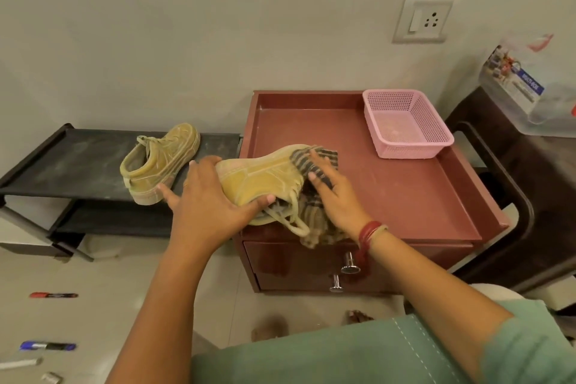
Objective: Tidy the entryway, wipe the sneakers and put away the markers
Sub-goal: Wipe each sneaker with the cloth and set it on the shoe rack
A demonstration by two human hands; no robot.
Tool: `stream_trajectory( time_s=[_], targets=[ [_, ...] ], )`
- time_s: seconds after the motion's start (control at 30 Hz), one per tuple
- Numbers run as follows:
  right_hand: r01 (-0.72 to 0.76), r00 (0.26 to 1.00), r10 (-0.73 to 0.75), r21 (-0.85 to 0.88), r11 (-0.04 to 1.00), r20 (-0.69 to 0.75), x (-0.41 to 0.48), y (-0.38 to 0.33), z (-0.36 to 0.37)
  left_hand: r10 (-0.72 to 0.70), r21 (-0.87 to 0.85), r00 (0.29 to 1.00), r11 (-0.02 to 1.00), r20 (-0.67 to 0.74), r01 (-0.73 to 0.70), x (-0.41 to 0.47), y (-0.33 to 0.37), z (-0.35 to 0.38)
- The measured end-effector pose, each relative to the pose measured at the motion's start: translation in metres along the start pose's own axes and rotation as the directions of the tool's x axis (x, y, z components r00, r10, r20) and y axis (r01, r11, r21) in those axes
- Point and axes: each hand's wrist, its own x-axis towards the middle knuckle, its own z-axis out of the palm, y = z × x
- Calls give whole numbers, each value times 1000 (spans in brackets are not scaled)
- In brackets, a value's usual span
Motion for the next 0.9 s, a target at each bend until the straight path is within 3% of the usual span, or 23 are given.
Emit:
stream_trajectory(
  time_s=[0.13,0.3,0.43,0.57,0.73,0.87,0.9],
  targets=[
    [129,978,-125,-13,992,168,-17,-1,11,14,31,1000,999,7,-15,1,-3,1],
    [-43,999,40,-84,996,-31,5,-1,-3,13,38,1000,999,2,-13,2,-2,3],
    [157,979,-140,-110,981,151,-11,-11,10,33,73,999,997,12,-34,2,-4,3],
    [35,998,-48,-307,951,-35,16,-4,-7,58,116,998,992,11,-59,-1,1,3],
    [286,952,-233,-307,908,197,-2,-24,20,133,180,991,975,1,-131,-5,-1,4],
    [68,996,-88,-439,896,-24,13,-14,9,114,190,993,975,4,-113,-5,1,2],
    [97,994,-109,-410,907,-5,10,-16,13,114,183,993,977,-1,-112,-5,0,2]
  ],
)
